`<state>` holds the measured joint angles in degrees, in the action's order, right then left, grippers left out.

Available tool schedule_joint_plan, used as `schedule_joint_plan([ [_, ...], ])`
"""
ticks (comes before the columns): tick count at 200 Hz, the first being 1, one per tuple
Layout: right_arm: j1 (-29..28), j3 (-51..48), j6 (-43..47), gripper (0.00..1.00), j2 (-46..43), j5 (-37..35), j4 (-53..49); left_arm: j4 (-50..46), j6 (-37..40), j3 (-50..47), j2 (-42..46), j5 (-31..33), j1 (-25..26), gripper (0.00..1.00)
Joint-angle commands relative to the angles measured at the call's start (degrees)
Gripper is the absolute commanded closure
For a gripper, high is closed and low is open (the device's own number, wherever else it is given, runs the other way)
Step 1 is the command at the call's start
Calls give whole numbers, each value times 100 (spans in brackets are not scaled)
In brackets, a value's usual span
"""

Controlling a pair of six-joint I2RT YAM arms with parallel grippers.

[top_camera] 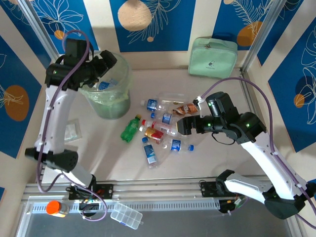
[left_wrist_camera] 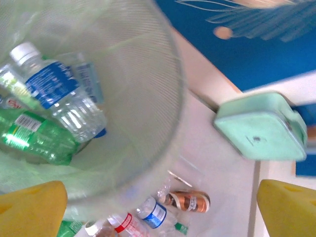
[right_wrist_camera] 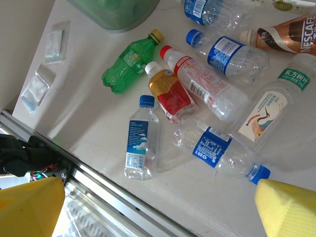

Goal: Put the plastic bottles in the bin

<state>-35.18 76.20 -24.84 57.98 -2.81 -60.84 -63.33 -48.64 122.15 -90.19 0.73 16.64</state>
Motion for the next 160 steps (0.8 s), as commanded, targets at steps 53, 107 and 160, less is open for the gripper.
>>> schedule_joint_plan([
  [53, -59, -3, 40, 3, 56, 97, 220, 262, 2218, -2068, 1612, -57, 1744, 14],
  [107, -146, -87, 78, 6, 221, 255, 112, -13, 2653, -4037, 2372, 100, 1807, 17],
  [160, -216, -232, -129, 6, 539, 293, -73, 650, 2754, -5512, 2144, 748, 1834, 17],
])
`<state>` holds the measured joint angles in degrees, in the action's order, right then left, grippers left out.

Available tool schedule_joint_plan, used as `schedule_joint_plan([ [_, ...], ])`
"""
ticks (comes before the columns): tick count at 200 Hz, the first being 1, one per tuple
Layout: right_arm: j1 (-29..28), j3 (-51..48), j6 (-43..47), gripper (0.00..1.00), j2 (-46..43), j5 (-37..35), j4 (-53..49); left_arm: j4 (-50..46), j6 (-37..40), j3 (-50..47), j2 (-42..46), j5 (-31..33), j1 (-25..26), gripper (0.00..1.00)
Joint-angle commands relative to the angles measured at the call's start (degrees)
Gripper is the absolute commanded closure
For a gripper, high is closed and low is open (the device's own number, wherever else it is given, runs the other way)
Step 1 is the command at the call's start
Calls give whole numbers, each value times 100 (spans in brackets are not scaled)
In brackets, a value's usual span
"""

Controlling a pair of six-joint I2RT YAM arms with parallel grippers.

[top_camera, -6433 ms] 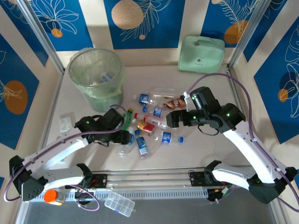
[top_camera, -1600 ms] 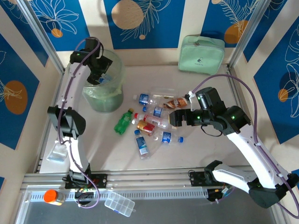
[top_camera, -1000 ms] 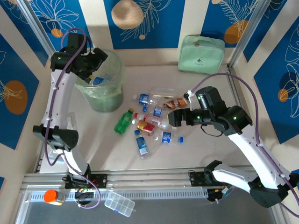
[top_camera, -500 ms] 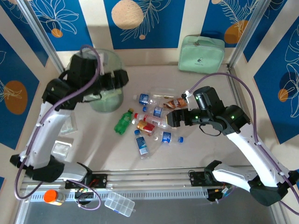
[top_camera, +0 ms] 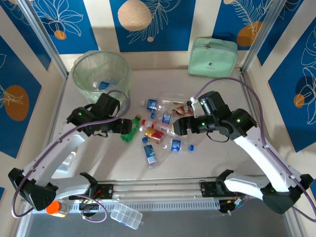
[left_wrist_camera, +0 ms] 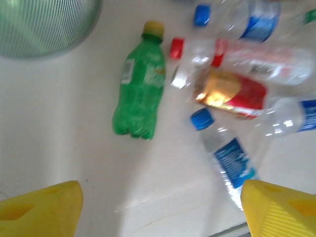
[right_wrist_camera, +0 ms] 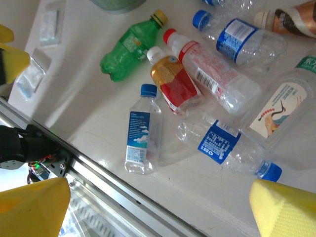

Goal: Put the plastic bottles in the bin

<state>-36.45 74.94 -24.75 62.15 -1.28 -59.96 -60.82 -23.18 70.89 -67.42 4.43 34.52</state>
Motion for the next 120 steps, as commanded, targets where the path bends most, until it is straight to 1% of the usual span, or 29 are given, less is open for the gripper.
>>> schedule_joint_plan([
  [1, -90, -112, -145, 6, 122, 134, -154, 410, 212, -402, -145, 381, 46, 17],
  [21, -184, -135, -231, 3, 163, -114, -118, 876, 403, -582, -459, 136, 62, 18],
  [46, -214, -25, 30, 5, 298, -47, -295, 1374, 584, -787, -868, 181, 63, 21],
  [62, -197, 21, 58, 6, 358, -102, -419, 1482, 684, -709, -1303, 156, 55, 21],
  [92, -170, -99, 20, 6, 170, 100, -250, 1649, 797, -516, -2117, 315, 29, 21],
  [120, -146, -216, -37, 6, 22, 119, -226, 1784, 883, -375, -2661, 360, -155, 21],
])
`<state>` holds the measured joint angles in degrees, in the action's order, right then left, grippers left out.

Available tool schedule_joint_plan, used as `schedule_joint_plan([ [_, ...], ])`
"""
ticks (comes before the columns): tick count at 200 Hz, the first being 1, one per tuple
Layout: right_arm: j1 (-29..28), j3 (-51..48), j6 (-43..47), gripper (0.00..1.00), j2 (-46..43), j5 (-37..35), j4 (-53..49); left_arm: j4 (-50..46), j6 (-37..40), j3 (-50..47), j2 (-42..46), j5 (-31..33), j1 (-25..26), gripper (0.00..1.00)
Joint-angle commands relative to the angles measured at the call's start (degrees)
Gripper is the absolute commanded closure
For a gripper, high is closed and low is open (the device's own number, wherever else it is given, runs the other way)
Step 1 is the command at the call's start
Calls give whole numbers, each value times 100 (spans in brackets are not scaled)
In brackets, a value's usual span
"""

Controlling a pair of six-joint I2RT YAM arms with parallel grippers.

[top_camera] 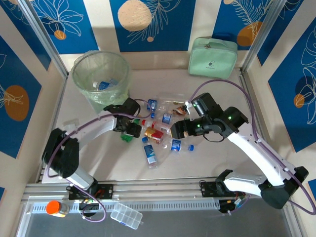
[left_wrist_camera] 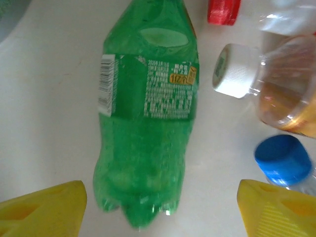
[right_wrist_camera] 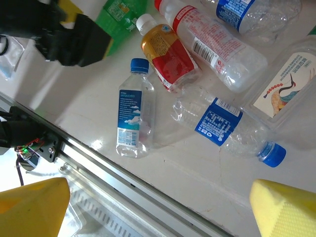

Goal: Put the plastic bottles in the bin

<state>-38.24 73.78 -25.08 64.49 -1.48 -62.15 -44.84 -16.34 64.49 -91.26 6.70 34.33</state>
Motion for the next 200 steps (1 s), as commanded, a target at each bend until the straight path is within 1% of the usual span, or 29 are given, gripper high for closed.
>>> schedule_joint_plan([
  [1, 35, -100, -5, 6, -215, 139, -7, 191, 200, 266, -290, 127, -141, 21],
  [45, 93, -171, -19, 6, -314, 147, -52, 351, 433, 362, -819, -163, -381, 19],
  [88, 124, -131, 16, 6, -306, 187, -80, 532, 387, 130, -1047, -169, -539, 20],
  [119, 133, -50, 53, 6, -229, 253, -82, 673, 359, 7, -1062, -230, -594, 28],
  [162, 132, 39, 91, 6, -176, 271, -69, 563, 469, 9, -937, -187, -594, 49],
  [180, 137, 90, 125, 6, -165, 254, -78, 435, 451, 11, -743, -141, -594, 50],
  [200, 141, 145, 155, 6, -165, 218, -82, 277, 383, -20, -340, -156, -587, 51],
])
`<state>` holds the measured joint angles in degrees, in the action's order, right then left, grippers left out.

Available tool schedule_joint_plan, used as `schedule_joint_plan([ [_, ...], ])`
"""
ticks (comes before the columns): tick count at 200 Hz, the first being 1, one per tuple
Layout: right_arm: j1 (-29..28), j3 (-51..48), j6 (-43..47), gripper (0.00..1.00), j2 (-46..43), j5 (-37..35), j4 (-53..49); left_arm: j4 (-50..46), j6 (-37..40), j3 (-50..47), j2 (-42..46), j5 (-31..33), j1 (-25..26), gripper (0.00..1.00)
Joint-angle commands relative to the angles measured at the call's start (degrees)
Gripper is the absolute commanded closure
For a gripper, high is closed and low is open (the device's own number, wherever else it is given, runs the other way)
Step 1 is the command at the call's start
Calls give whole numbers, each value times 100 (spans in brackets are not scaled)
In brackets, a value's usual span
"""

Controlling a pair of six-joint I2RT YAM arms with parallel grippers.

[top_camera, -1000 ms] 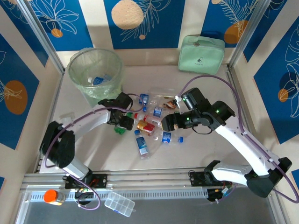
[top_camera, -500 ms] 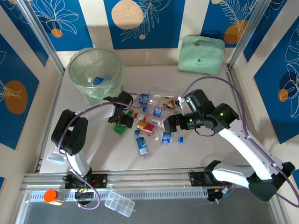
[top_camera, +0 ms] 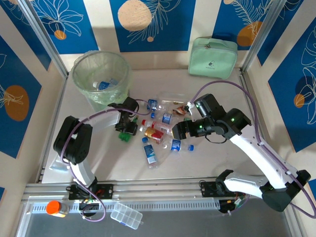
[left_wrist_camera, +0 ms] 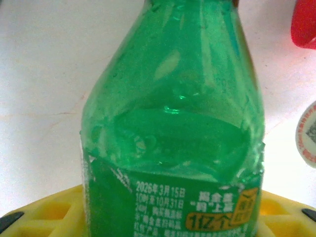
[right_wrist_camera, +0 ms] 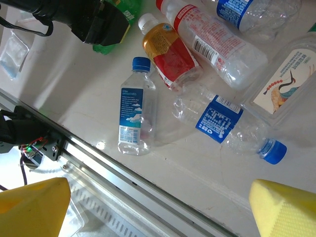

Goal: Put the plastic bottles in the bin

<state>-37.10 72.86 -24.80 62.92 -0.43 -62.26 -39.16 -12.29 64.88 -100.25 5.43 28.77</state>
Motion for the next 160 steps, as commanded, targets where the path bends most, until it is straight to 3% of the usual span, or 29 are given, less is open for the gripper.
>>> schedule_joint_plan([
  [1, 28, 242, 130, 7, -7, 113, -69, -301, -24, -57, 581, -31, -31, 51],
  [83, 28, 293, 98, 7, -42, 20, 110, -1279, -47, 162, 2412, -71, 326, 54],
  [160, 36, 531, 147, 7, -245, -485, 365, -1460, 503, 1228, 2968, -562, 693, 62],
])
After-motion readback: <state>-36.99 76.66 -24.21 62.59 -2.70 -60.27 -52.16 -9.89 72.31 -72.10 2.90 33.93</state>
